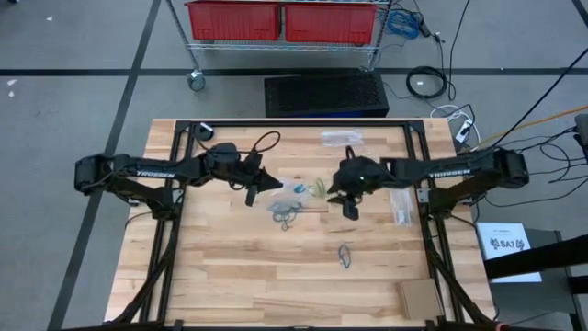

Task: Sort rubber bands
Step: Put the blue rubber band into the transparent zip bag

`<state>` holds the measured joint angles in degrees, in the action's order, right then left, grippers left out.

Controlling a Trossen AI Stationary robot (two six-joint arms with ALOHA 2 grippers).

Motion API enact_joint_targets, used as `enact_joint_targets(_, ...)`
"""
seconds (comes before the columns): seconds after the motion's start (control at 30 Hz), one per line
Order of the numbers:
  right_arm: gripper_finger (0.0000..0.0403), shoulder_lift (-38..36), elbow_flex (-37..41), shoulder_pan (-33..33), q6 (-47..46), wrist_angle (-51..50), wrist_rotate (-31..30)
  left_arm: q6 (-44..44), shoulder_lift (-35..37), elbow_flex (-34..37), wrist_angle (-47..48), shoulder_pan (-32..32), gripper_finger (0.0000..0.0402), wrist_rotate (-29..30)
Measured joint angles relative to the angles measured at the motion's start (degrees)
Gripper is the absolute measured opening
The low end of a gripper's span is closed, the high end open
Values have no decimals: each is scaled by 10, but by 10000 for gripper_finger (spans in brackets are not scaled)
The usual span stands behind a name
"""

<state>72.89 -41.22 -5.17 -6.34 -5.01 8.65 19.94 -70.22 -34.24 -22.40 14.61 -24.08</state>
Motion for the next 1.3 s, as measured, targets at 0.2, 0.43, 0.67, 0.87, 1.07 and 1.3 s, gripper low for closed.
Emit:
enact_joint_targets(0.2, 122, 17, 184, 0, -83, 429, -78, -11, 26, 0, -8, 0, 0, 3)
enact_joint_targets(0.43, 152, 23, 248, 0, -102, 610, -118, -24, 68, 0, -13, 0, 0, 3)
enact_joint_targets(0.67, 199, 23, 219, 0, -103, 615, -117, -27, 95, 0, -12, 0, 0, 5)
enact_joint_targets(0.87, 195, 23, 186, 0, -80, 618, -102, -29, 99, 0, -15, 0, 0, 6)
enact_joint_targets(1.07, 180, 51, 169, 0, -80, 610, -98, -29, 99, 0, -28, 0, 0, 6)
enact_joint_targets(1.3, 210, 50, 169, -24, -124, 589, -101, -31, 101, 0, -28, 0, 0, 1)
